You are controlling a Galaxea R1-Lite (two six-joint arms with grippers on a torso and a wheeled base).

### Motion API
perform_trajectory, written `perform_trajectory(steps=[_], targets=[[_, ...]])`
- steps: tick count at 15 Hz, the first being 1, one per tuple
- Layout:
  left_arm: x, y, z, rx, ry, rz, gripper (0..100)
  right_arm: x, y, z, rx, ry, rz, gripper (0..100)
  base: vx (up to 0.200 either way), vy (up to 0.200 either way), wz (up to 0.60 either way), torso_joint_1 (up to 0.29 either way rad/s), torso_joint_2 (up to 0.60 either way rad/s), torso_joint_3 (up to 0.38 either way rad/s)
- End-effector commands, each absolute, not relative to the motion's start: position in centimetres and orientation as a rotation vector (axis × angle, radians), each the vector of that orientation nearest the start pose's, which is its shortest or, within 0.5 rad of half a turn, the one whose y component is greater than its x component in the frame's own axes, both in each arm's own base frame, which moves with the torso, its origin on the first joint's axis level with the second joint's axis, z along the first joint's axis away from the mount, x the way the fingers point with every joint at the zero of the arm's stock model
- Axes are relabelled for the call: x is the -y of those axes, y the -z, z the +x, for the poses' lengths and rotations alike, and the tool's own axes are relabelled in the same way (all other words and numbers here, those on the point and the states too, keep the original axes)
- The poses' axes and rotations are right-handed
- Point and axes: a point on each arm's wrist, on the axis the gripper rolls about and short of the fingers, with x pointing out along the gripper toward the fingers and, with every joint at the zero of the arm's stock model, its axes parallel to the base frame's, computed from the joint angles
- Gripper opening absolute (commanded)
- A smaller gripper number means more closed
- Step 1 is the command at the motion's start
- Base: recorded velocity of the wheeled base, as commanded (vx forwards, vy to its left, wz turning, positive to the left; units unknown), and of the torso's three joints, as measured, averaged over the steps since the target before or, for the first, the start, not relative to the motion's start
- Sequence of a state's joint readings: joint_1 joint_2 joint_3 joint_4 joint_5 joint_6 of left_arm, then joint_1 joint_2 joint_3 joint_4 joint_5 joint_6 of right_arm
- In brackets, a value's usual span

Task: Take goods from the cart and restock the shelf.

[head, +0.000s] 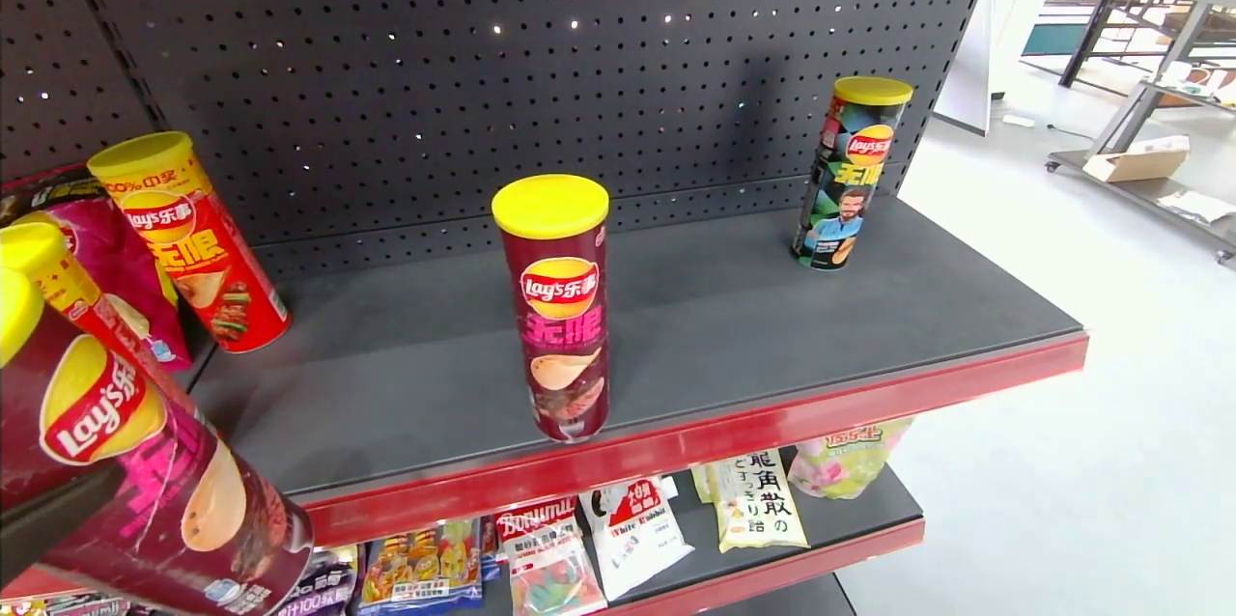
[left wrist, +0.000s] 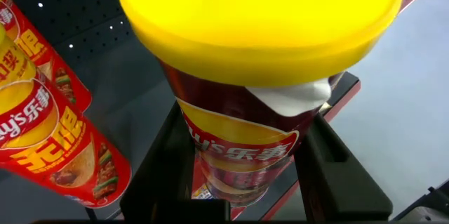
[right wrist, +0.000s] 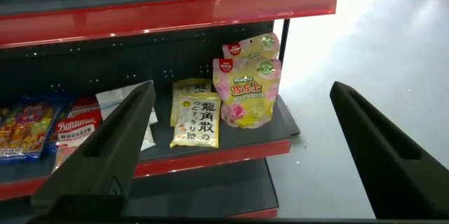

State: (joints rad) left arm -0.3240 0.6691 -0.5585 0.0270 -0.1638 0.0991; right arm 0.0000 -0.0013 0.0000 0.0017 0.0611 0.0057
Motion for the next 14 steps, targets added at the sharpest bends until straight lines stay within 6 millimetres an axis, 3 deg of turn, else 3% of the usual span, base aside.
perform_trajectory(steps=[1,7,14], targets=[[2.0,-22.9,4.8,-0.128,0.495,0.107,0,-0.1,-7.5,-2.3,-0.002,-0.061,0.008,100,0.0,0.0,0.0,0.0,0.0,0.0],[2.5,-23.2,5.9,-0.158,0.556,0.104,0,-0.1,-7.5,-2.3,-0.002,-0.061,0.006,100,0.0,0.0,0.0,0.0,0.0,0.0],[4.7,-23.1,12.6,-0.188,0.557,0.115,0,-0.1,-7.5,-2.3,-0.002,-0.061,0.006,100,0.0,0.0,0.0,0.0,0.0,0.0]])
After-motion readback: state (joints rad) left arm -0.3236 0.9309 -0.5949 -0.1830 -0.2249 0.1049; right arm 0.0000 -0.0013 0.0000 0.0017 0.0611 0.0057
